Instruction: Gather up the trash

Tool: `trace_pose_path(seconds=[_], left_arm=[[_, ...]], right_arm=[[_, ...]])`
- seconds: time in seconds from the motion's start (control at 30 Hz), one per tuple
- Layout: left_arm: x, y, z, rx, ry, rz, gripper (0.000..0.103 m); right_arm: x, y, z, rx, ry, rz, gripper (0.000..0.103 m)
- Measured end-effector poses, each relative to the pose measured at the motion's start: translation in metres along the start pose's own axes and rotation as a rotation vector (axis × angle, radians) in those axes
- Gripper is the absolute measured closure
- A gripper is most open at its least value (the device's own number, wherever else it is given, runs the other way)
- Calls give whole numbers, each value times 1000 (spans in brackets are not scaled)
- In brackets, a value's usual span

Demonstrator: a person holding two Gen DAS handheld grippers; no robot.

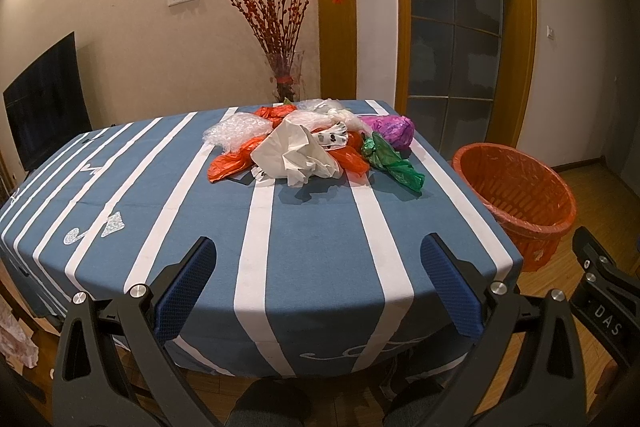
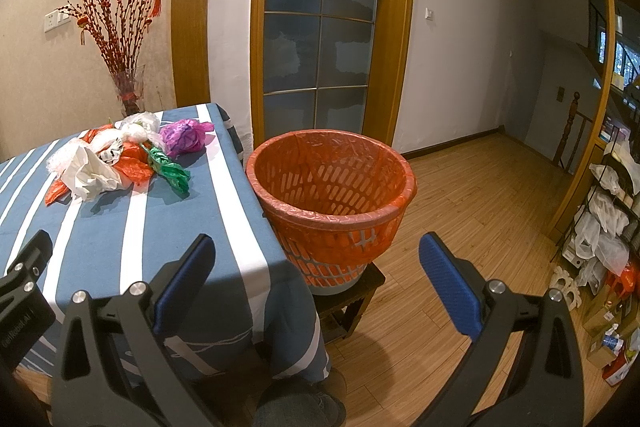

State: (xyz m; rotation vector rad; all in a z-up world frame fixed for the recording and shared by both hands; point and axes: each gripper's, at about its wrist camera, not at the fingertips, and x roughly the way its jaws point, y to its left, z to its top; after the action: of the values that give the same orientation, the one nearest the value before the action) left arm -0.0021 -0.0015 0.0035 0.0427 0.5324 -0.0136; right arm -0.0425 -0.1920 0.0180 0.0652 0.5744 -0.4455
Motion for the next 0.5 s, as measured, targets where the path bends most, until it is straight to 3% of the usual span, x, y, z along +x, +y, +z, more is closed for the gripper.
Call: trace_pose_path(seconds=[0.5], left_arm=[[-3, -1, 2, 0, 1, 0, 2]], right_arm=[[1, -1, 0, 0, 1, 0, 4]])
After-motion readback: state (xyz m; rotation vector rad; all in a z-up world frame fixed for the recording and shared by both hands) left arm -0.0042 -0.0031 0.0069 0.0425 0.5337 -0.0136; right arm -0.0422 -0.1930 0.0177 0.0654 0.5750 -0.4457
